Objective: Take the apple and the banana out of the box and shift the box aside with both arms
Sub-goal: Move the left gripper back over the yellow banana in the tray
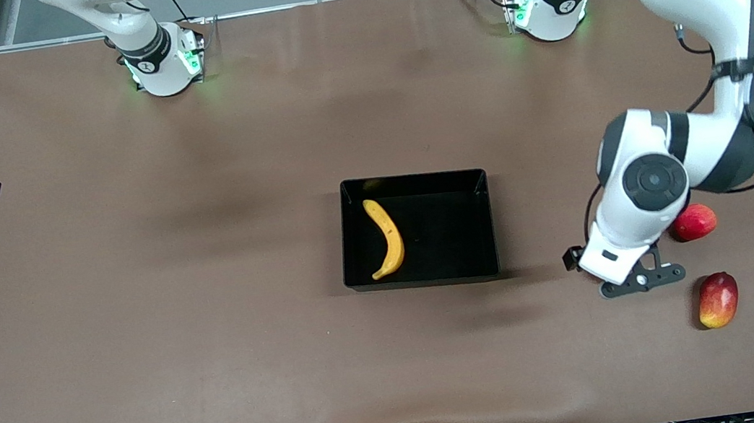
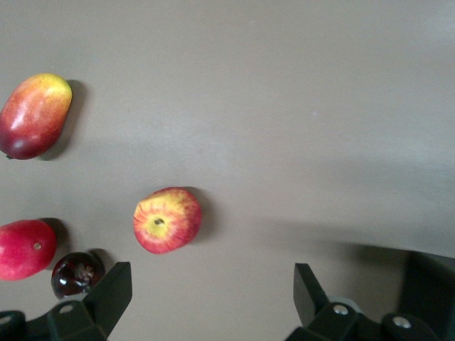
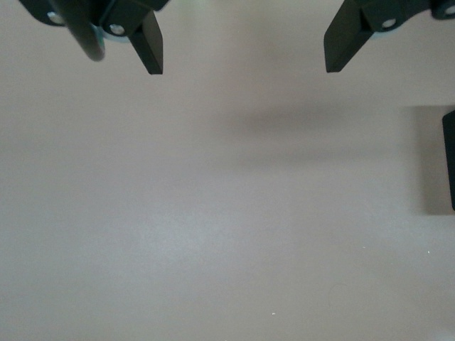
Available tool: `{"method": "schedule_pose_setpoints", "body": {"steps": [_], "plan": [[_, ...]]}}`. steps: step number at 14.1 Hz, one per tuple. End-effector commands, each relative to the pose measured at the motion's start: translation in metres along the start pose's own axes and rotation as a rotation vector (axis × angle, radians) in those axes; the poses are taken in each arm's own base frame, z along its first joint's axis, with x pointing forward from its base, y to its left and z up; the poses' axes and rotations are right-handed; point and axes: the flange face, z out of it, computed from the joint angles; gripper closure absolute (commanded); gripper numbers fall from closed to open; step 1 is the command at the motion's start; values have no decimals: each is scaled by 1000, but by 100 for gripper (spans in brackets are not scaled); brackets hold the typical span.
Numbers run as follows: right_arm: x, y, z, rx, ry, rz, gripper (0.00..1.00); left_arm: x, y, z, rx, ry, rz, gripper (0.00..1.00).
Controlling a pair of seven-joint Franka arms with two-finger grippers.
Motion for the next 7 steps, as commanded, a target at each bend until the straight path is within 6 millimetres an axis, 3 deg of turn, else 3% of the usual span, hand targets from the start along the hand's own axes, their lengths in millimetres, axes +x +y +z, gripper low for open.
{"method": "schedule_pose_setpoints", "body": {"steps": [1,3,7], "plan": [[2,4,-4,-2,4,1,0,-23,42,-17,-9,1,-7,0],[2,4,-4,-2,2,1,0,-34,78,-30,-27,20,-42,0],[2,4,-4,-2,2,1,0,-78,178,-44,-68,45,-16,0]]}}
